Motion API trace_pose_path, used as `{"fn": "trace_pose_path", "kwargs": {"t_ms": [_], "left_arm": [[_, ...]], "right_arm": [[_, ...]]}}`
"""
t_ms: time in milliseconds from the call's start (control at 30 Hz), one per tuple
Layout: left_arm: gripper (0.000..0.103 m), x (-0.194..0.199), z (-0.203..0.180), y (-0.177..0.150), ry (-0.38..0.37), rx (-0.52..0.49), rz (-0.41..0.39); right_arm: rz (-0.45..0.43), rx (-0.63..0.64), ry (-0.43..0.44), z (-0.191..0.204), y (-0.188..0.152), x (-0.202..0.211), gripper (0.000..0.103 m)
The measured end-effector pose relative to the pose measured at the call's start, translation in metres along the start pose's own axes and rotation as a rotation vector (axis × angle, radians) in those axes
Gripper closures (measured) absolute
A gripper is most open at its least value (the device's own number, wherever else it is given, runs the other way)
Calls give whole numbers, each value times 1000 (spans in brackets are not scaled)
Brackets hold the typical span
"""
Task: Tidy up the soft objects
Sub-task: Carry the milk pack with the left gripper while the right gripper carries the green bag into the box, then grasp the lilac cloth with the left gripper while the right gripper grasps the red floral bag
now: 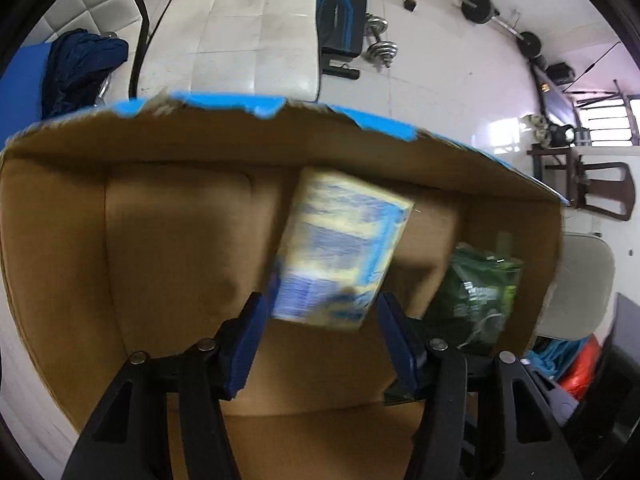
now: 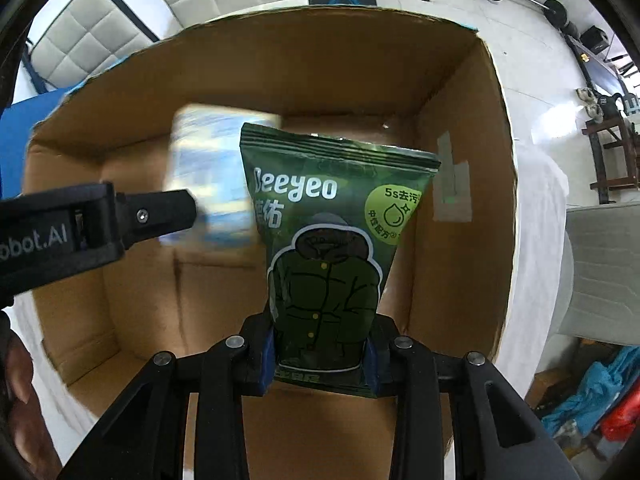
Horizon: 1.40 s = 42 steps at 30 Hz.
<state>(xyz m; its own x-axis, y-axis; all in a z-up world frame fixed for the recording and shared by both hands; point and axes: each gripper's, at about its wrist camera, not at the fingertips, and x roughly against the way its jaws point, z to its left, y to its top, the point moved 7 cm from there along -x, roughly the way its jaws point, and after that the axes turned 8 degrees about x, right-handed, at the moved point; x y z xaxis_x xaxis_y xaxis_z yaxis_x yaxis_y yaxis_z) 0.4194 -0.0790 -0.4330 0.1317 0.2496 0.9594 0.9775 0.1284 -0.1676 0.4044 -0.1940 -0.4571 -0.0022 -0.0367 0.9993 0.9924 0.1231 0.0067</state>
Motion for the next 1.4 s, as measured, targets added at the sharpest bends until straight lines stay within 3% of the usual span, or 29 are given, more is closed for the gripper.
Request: {"fn": "trace_pose_path", "kwargs": {"t_ms": [100,167,433,500,567,633,867,1133,1267,1400], "left_arm": [[47,6,0,-2,-13,11,-1],[47,14,1,-5,-10,20,-15],[40,41,3,-4,82,-49,-142],[40,51,9,-12,90,-53,-169],[31,60,16,-18,82,-58,-188],[11,68,24,-26,92,-68,-222],[11,94,56,-80,116,-71,-285],[11,108,108,-167,200,-25,-376],[11,79,137,-206,182,29,-310],[11,31,156,-233,154,79,-206]], "right_arm": [[-19,-16,13,-8,16,-7,61],[-41,-43,29,-12,15,-1,28],[-53,-30,22,-15,-3,17,25],[-59,-20,24,-11,-2,22,20],[-70,-17,47,-9,-7,29,5],[-94,-2,66,-2,-19,40,0],[-137,47,96,32,-75,62,0],[-126,20,175,64,-166,56,0],[-68,-8,232,80,-197,32,0],[-34,-36,225,80,-214,4,0]]}}
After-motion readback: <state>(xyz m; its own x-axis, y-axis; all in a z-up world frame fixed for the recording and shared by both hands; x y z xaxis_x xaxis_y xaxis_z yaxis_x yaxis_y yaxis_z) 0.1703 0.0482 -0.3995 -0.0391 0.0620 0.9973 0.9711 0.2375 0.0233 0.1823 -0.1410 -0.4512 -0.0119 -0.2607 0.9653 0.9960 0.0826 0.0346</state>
